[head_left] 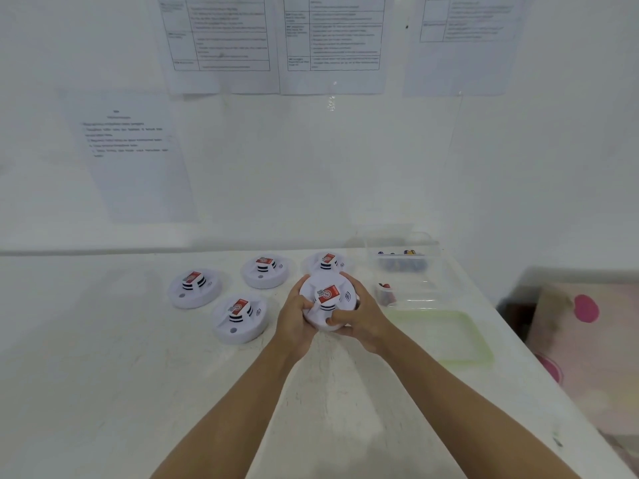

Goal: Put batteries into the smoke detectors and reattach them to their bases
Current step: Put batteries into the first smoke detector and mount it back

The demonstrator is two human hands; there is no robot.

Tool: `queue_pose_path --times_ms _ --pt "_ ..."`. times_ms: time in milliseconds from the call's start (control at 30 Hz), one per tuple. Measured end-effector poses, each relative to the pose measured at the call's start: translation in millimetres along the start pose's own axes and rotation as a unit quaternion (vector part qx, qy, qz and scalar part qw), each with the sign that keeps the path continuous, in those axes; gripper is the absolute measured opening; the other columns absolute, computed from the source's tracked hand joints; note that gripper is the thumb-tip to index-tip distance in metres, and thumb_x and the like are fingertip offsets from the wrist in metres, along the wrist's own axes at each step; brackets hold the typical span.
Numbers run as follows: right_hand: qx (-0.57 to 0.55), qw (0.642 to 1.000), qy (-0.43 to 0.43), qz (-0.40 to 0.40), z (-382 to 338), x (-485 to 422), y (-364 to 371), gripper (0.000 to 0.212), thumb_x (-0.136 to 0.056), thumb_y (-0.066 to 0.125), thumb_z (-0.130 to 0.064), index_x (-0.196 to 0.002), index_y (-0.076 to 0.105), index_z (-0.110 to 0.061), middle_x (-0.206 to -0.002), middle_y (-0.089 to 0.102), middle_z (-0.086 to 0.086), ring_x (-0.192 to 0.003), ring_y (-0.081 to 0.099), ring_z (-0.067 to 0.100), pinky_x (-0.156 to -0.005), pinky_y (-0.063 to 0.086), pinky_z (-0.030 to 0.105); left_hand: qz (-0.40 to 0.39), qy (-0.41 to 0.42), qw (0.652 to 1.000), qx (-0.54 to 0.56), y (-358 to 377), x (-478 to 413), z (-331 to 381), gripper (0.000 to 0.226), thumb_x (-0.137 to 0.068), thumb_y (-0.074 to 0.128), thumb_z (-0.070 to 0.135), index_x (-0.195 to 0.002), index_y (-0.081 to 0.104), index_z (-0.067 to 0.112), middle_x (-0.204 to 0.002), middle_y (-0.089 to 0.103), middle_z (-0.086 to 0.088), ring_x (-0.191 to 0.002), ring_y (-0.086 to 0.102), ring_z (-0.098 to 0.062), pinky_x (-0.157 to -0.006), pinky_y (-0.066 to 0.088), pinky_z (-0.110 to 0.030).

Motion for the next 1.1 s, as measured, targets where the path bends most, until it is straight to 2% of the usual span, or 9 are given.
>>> queue_pose_path --times_ms 100,333,667,733,800,833,900,1000,1100 --pt "-0.007 1.000 0.003 -0.007 3.6 -0.6 -0.4 0.053 -0.060 0.064 -0.007 -0.104 0.055 -0.035 -0.105 0.063 -0.009 -0.097 0.059 0.012 -0.072 0.056 0.041 0.008 -0.002 1.000 -0.010 -2.4 -0.5 -3.3 0.066 -0.070 0.046 0.015 -0.136 0.047 0.008 -0.134 0.054 -0.017 -0.122 0.051 -0.039 -0.094 0.047 -0.053" --pt "0.001 1.000 -0.007 -0.010 2.2 -1.0 -1.6 0.053 -0.059 0.063 -0.006 -0.104 0.055 -0.033 -0.105 0.063 -0.007 -0.098 0.059 0.013 -0.076 0.056 0.042 0.030 0.000 0.999 -0.017 -5.6 0.3 -4.8 0.061 -0.075 0.044 0.017 -0.136 0.046 0.007 -0.134 0.053 -0.019 -0.123 0.050 -0.040 -0.095 0.047 -0.054" --pt "-0.017 1.000 0.013 -0.018 8.0 3.4 -3.3 0.052 -0.065 0.065 -0.007 -0.106 0.055 -0.036 -0.106 0.063 -0.009 -0.098 0.060 0.011 -0.071 0.058 0.035 0.023 -0.003 1.000 -0.002 -1.7 2.5 -6.2 0.063 -0.072 0.046 0.017 -0.135 0.048 0.006 -0.132 0.056 -0.018 -0.121 0.053 -0.038 -0.094 0.048 -0.051" --pt "-0.057 0.996 0.065 -0.025 16.2 3.2 -2.5 0.041 -0.077 0.065 -0.014 -0.111 0.056 -0.037 -0.112 0.064 -0.004 -0.101 0.062 0.015 -0.070 0.057 0.034 0.022 -0.009 1.000 0.011 -2.2 3.3 -6.8 0.062 -0.072 0.048 0.016 -0.133 0.049 0.004 -0.131 0.056 -0.020 -0.121 0.053 -0.039 -0.093 0.049 -0.048" --pt "-0.116 0.985 0.130 -0.004 26.1 2.9 -5.4 0.026 -0.089 0.055 -0.032 -0.114 0.061 -0.029 -0.112 0.067 0.001 -0.100 0.064 0.019 -0.070 0.056 0.033 0.023 -0.009 0.999 0.024 -4.1 4.5 -7.9 0.062 -0.072 0.049 0.013 -0.133 0.049 0.001 -0.131 0.055 -0.023 -0.121 0.052 -0.041 -0.094 0.047 -0.049" --pt "-0.138 0.979 0.151 0.012 30.7 2.0 -7.5 0.029 -0.091 0.050 -0.039 -0.113 0.063 -0.025 -0.108 0.069 0.002 -0.096 0.064 0.020 -0.070 0.056 0.033 0.029 -0.011 0.999 0.029 -5.6 5.3 -8.5 0.062 -0.072 0.049 0.013 -0.133 0.048 0.001 -0.132 0.054 -0.024 -0.121 0.051 -0.042 -0.095 0.047 -0.050" --pt "-0.150 0.975 0.162 0.038 37.2 0.0 -12.1 0.033 -0.092 0.047 -0.042 -0.113 0.062 -0.022 -0.102 0.068 0.002 -0.082 0.065 0.017 -0.065 0.055 0.031 0.040 -0.018 0.998 0.039 -7.1 7.2 -9.2 0.064 -0.070 0.050 0.013 -0.132 0.048 0.000 -0.131 0.054 -0.024 -0.120 0.052 -0.042 -0.093 0.048 -0.050" --pt "-0.150 0.973 0.162 0.065 42.9 -1.2 -14.2 0.034 -0.094 0.044 -0.040 -0.114 0.060 -0.018 -0.095 0.066 0.002 -0.060 0.063 0.008 -0.049 0.050 0.020 0.057 -0.030 0.996 0.068 -8.9 8.4 -13.0 0.063 -0.070 0.047 0.013 -0.132 0.049 0.000 -0.130 0.055 -0.025 -0.119 0.053 -0.043 -0.090 0.050 -0.049" --pt "-0.141 0.971 0.159 0.109 47.3 -4.0 -17.6 0.031 -0.097 0.037 -0.027 -0.123 0.052 -0.020 -0.105 0.060 0.003 -0.066 0.057 0.011 -0.040 0.043 0.014 0.063 -0.041 0.992 0.098 -8.7 9.7 -16.4 0.047 -0.085 0.034 0.005 -0.129 0.050 0.001 -0.127 0.058 -0.021 -0.108 0.060 -0.036 -0.080 0.056 -0.041"
Point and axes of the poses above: each hand's wrist, its own x-axis away from the middle knuckle, its own y-axis out of the palm, z = x × y, the point moved 8 cm from there along -x, towards the middle knuckle
